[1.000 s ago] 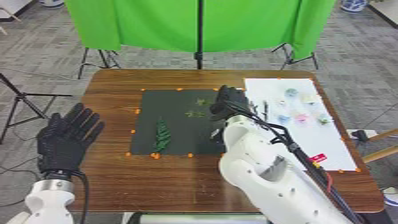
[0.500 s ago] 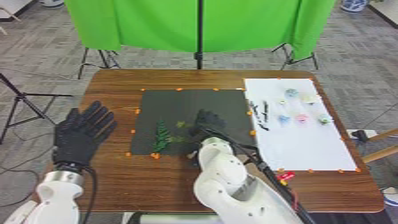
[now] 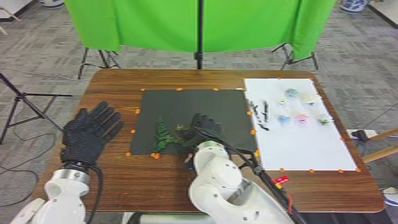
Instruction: Arrange flowers
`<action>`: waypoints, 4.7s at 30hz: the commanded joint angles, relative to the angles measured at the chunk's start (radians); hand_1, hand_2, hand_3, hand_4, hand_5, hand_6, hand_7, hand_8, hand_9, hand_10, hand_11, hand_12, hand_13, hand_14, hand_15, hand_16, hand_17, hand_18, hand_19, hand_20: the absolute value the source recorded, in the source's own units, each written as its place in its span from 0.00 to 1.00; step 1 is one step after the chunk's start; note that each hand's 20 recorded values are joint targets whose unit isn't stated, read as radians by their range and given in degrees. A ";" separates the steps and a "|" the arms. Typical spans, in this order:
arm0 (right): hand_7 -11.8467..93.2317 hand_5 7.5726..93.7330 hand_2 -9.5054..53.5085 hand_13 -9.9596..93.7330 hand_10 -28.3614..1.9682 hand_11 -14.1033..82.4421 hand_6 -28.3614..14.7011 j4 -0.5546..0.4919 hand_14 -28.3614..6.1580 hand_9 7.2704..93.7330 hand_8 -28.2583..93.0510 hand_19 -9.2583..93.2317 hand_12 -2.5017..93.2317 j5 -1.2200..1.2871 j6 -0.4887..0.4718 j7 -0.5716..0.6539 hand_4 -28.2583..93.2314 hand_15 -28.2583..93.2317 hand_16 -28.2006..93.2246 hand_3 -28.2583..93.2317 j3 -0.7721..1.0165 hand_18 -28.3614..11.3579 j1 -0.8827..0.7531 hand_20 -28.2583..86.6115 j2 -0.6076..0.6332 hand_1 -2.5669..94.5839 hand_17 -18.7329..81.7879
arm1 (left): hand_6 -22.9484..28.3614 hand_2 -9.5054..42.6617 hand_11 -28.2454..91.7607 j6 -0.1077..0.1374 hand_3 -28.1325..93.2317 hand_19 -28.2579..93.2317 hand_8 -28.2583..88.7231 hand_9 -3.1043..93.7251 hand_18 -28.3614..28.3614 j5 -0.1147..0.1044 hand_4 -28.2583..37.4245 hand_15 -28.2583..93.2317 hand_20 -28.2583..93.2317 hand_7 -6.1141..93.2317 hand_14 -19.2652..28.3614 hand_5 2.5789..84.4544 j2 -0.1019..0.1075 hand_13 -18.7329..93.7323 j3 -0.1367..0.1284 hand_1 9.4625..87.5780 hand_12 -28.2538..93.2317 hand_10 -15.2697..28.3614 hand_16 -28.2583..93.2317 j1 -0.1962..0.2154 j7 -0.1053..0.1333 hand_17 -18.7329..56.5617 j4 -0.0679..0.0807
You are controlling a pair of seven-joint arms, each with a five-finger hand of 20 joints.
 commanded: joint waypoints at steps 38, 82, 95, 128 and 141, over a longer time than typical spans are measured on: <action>0.23 0.70 0.03 0.38 0.01 0.28 0.53 -0.192 0.00 0.45 0.14 0.76 0.21 0.091 -0.313 -0.120 0.06 0.70 0.32 0.86 -0.038 0.00 -0.027 0.39 0.187 0.47 0.33 | 0.59 0.45 0.48 0.023 0.84 0.51 0.15 0.47 0.75 -0.022 0.00 0.60 0.35 0.28 0.70 0.56 -0.053 0.47 -0.081 0.26 0.34 0.69 0.18 0.145 0.075 0.21 -0.037; 0.15 0.55 0.14 0.40 0.00 0.37 0.17 -0.170 0.00 0.44 0.16 0.84 0.25 0.372 -0.121 0.046 0.05 0.78 0.33 0.86 -0.051 0.00 0.044 0.36 0.135 0.42 0.39 | 0.59 0.46 0.48 0.016 0.84 0.52 0.15 0.47 0.75 -0.051 0.00 0.60 0.35 0.28 0.70 0.56 -0.034 0.47 -0.064 0.26 0.34 0.69 0.18 0.121 0.038 0.21 -0.020; 0.20 0.55 0.11 0.40 0.00 0.36 0.40 -0.178 0.00 0.42 0.17 0.85 0.25 0.323 -0.101 0.033 0.06 0.78 0.33 0.87 -0.054 0.00 0.060 0.34 0.159 0.41 0.39 | 0.59 0.46 0.48 0.010 0.84 0.52 0.15 0.47 0.75 -0.061 0.00 0.60 0.34 0.28 0.70 0.56 -0.032 0.47 -0.056 0.26 0.34 0.69 0.18 0.098 0.057 0.21 -0.013; 0.20 0.63 0.06 0.44 0.00 0.30 0.53 -0.275 0.00 0.44 0.15 0.85 0.22 0.311 -0.078 -0.011 0.07 0.78 0.35 0.85 0.084 0.00 0.060 0.35 0.256 0.43 0.40 | 0.55 0.42 0.48 -0.008 0.84 0.51 0.15 0.47 0.75 -0.050 0.00 0.60 0.35 0.28 0.70 0.57 -0.059 0.47 -0.060 0.28 0.34 0.68 0.18 0.113 0.078 0.21 -0.015; 0.20 0.57 0.02 0.51 0.09 0.31 0.45 -0.154 0.13 0.54 0.16 0.77 0.21 0.175 -0.114 0.002 0.07 0.69 0.34 0.84 0.367 0.00 0.044 0.35 0.412 0.41 0.36 | 0.57 0.42 0.47 -0.035 0.84 0.51 0.15 0.47 0.75 -0.005 0.00 0.59 0.35 0.28 0.70 0.56 -0.058 0.46 -0.083 0.27 0.34 0.68 0.18 0.142 0.077 0.21 -0.046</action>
